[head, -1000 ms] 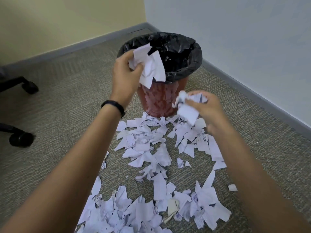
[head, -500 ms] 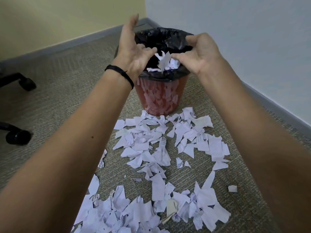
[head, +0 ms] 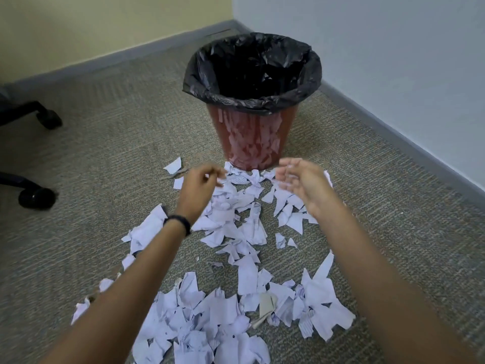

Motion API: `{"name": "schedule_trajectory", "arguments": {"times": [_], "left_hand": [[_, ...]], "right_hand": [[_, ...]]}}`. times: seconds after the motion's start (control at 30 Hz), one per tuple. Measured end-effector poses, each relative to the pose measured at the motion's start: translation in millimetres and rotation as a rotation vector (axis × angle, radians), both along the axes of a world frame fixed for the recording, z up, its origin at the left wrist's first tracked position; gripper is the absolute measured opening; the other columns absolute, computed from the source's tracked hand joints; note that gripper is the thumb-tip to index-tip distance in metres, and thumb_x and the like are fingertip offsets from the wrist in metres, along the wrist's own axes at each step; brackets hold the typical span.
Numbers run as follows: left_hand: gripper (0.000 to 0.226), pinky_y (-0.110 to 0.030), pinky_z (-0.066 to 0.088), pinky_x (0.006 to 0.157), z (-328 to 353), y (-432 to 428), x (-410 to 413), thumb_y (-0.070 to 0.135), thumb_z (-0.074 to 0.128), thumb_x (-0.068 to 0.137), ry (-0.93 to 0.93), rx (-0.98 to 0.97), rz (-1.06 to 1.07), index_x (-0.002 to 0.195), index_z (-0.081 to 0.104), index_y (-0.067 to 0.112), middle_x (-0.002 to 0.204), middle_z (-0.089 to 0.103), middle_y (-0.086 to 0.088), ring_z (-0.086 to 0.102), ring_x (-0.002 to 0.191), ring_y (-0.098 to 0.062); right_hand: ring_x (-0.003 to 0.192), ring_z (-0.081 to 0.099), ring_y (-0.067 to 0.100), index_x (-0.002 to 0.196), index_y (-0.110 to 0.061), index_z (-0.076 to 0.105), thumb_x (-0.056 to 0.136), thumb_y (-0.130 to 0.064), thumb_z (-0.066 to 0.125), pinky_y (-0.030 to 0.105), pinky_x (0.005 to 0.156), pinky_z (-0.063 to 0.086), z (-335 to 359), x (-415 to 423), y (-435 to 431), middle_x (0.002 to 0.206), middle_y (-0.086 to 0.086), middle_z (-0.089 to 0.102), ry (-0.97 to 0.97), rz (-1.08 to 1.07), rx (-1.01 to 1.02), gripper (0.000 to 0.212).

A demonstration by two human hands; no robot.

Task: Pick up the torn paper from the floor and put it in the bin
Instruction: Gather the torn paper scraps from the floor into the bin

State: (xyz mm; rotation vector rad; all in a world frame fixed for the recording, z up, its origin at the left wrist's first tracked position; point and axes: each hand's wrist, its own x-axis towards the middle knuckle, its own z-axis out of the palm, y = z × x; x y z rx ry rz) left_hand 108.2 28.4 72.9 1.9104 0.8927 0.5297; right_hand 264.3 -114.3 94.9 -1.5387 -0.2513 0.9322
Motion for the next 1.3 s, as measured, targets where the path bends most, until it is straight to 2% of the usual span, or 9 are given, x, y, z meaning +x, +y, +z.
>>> {"name": "schedule_trajectory", "arguments": {"times": [0.17,0.27,0.43,0.57,0.8,0.97,1.13,1.23,1.3], "left_hand": [[0.023,-0.029,0.048,0.087,-77,-29,-38,0.009,0.043,0.097,0.366,0.078,-0.143,0.105,0.063,0.018,0.119,0.063,-0.002,0.06,0.104,-0.019],[0.034,-0.026,0.036,0.098,-100,-39,-53,0.007,0.044,0.096,0.504,0.065,-0.373,0.129,0.053,0.013,0.137,0.048,-0.004,0.047,0.125,-0.021],[0.07,-0.042,0.023,0.115,-120,-46,-68,0.01,0.05,0.09,0.827,0.246,-0.628,0.15,0.016,0.021,0.159,0.004,-0.008,0.006,0.147,-0.03],[0.078,-0.045,0.015,0.118,-118,-49,-69,0.015,0.053,0.093,0.993,0.355,-0.685,0.151,0.003,0.022,0.158,-0.013,-0.01,-0.006,0.146,-0.035],[0.063,-0.037,0.026,0.115,-129,-47,-71,0.01,0.058,0.087,0.852,0.321,-0.688,0.144,0.033,0.021,0.158,0.009,-0.004,0.015,0.146,-0.024],[0.04,-0.035,0.043,0.091,-130,-55,-65,0.002,0.048,0.089,0.754,0.429,-0.643,0.125,0.056,0.015,0.143,0.042,-0.007,0.048,0.124,-0.026],[0.026,-0.036,0.045,0.075,-132,-52,-63,0.003,0.05,0.084,0.72,0.391,-0.605,0.102,0.067,0.011,0.108,0.064,-0.009,0.061,0.099,-0.031],[0.021,-0.031,0.041,0.067,-122,-50,-58,0.013,0.052,0.089,0.679,0.317,-0.525,0.1,0.069,0.016,0.096,0.07,-0.01,0.063,0.089,-0.029],[0.021,-0.029,0.037,0.064,-109,-50,-52,0.012,0.053,0.091,0.607,0.251,-0.506,0.103,0.071,0.016,0.094,0.071,-0.009,0.061,0.076,-0.019]], "right_hand": [[0.076,0.059,0.011,0.101,-0.012,0.062,0.094,-0.005,0.049,0.022,0.068,0.051,-55,-40,-16,0.095,0.005,0.064,0.007,0.294,-0.315,0.016],[0.104,0.057,0.017,0.113,-0.016,0.06,0.092,-0.011,0.056,0.029,0.082,0.05,-87,-71,-17,0.113,0.003,0.056,-0.025,0.395,-0.297,0.022],[0.143,0.014,0.031,0.143,-0.027,0.031,0.085,-0.025,0.066,0.045,0.109,0.031,-134,-102,-22,0.155,0.009,0.01,-0.574,0.796,-0.392,0.067],[0.145,-0.005,0.034,0.149,-0.035,0.006,0.084,-0.023,0.068,0.055,0.111,0.026,-151,-114,-30,0.158,0.009,-0.008,-0.681,0.977,-0.476,0.091],[0.144,0.008,0.032,0.137,-0.017,0.038,0.086,-0.017,0.064,0.048,0.103,0.041,-153,-123,-37,0.156,0.011,0.007,-0.977,1.082,-0.589,0.057],[0.131,0.032,0.032,0.133,-0.013,0.046,0.091,-0.002,0.052,0.043,0.09,0.051,-153,-128,-36,0.148,0.01,0.023,-1.118,1.009,-0.618,0.043],[0.111,0.053,0.028,0.123,-0.009,0.057,0.093,-0.005,0.051,0.037,0.09,0.048,-163,-112,-38,0.128,0.012,0.045,-1.048,0.913,-0.635,0.031],[0.117,0.053,0.025,0.122,-0.006,0.06,0.092,-0.017,0.057,0.028,0.096,0.04,-159,-94,-39,0.129,0.012,0.054,-0.852,0.821,-0.594,0.032],[0.114,0.056,0.021,0.12,-0.004,0.06,0.088,-0.017,0.064,0.018,0.085,0.042,-146,-83,-40,0.129,0.011,0.057,-0.711,0.732,-0.535,0.036]]}}
